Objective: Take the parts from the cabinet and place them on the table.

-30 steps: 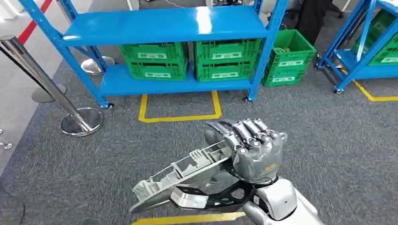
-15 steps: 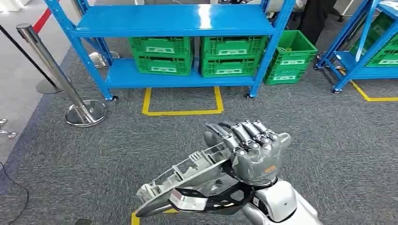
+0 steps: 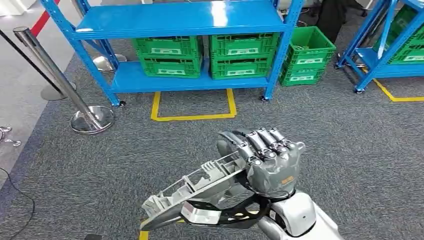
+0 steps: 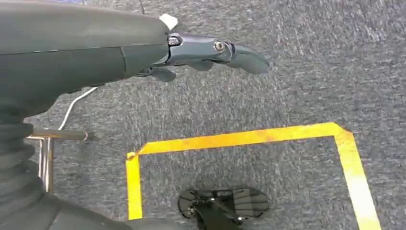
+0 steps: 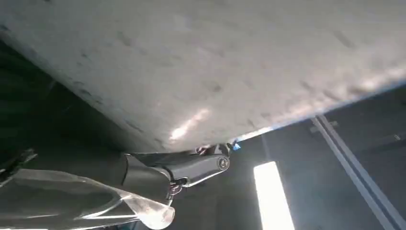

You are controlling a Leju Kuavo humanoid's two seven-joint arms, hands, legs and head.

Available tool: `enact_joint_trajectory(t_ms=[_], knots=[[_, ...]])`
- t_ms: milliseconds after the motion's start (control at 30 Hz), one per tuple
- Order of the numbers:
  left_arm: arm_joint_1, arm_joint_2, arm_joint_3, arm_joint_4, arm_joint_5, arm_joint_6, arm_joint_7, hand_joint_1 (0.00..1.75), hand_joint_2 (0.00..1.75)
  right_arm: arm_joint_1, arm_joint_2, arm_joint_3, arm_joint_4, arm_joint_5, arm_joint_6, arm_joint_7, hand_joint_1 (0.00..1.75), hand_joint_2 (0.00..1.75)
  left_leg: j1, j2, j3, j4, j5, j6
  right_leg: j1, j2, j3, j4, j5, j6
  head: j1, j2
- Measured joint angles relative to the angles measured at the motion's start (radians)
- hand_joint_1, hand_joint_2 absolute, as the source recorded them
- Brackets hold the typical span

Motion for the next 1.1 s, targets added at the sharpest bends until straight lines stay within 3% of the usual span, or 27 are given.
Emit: enact_joint_trajectory(t_ms=[167,300,1100], knots=[[0.0,0.0,0.0,0.0,0.0,0.0,0.002,0.0,1.75,0.0,0.0,0.0,0.0,0.0,0.0,0.0,1.75,1.75,0.001,0.0,-0.01,0.0,0.007,-0.017,0.001,0.0,-0.013,0.006,0.004,-0.007,0.0,0.0],[0.0,0.0,0.0,0.0,0.0,0.0,0.002,0.0,1.75,0.0,0.0,0.001,0.0,-0.001,0.0,0.0,1.75,1.75,0.001,0.0,-0.014,0.0,0.01,-0.022,0.001,0.0,-0.017,0.007,0.007,-0.01,0.0,0.0],[0.0,0.001,0.0,0.0,-0.012,0.001,0.019,0.0,1.75,-0.003,0.001,-0.011,0.0,0.039,0.0,-0.002,1.75,1.75,-0.002,0.0,-0.024,0.009,0.011,-0.02,-0.003,-0.001,-0.022,0.005,0.014,-0.003,0.0,0.0]])
